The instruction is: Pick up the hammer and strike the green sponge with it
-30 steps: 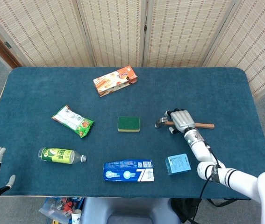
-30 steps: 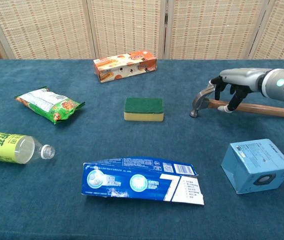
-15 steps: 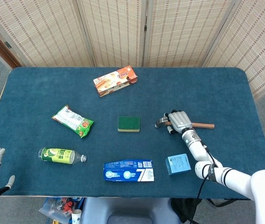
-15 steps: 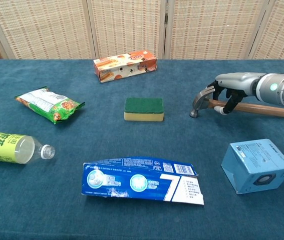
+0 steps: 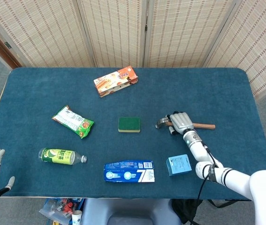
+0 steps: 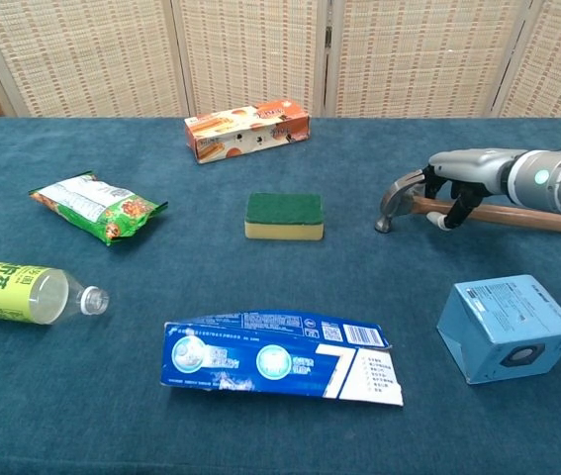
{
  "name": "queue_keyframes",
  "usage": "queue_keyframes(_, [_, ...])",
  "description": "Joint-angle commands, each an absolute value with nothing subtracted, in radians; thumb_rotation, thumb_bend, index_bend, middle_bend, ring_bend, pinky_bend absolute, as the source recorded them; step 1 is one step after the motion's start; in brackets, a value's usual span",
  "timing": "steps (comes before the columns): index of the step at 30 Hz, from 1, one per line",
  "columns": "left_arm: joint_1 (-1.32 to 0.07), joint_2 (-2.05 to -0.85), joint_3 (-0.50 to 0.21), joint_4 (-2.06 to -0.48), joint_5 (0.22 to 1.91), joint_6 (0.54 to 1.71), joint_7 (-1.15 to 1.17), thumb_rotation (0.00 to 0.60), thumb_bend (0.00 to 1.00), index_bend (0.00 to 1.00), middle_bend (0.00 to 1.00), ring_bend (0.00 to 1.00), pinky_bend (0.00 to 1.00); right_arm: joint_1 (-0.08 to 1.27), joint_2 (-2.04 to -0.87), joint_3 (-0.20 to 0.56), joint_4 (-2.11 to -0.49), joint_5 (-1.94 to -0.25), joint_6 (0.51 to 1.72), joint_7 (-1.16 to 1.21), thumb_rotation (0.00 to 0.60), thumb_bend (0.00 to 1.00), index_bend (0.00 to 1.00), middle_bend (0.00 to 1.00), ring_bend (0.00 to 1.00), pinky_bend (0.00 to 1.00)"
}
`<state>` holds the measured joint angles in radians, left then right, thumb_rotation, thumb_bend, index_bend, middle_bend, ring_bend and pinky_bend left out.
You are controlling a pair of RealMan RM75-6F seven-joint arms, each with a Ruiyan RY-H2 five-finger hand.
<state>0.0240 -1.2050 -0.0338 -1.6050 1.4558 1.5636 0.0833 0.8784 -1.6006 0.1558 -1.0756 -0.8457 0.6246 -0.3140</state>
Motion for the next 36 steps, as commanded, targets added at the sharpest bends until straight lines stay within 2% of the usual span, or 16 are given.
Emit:
queue_keyframes(1, [0.024,-1.206,-0.034,-1.603,1.455,1.562,0.082,0.600,0.31,0.00,0.00,0.00,0.00,0.878,-1.599,0.152,-1.073,-0.841,0.622,-0.316,0.600,0.48,0.33,0.41,0.16,0.23])
queue_keyframes(21, [0.026,-1.210,-0.037,-1.590,1.451,1.559,0.070,0.600,0.31,0.00,0.00,0.00,0.00,0.874,-1.611,0.145,-1.053,-0.839,0.627,-0.303,0.600,0.56,0.42,0.49,0.19,0.23])
queue_keyframes(36, [0.029,-1.214,-0.036,-1.581,1.449,1.559,0.064,0.600,0.31,0.00,0.00,0.00,0.00,0.838,-1.614,0.157,-1.054,-0.952,0.671,-0.202,0.600,0.65,0.57,0.64,0.35,0.23])
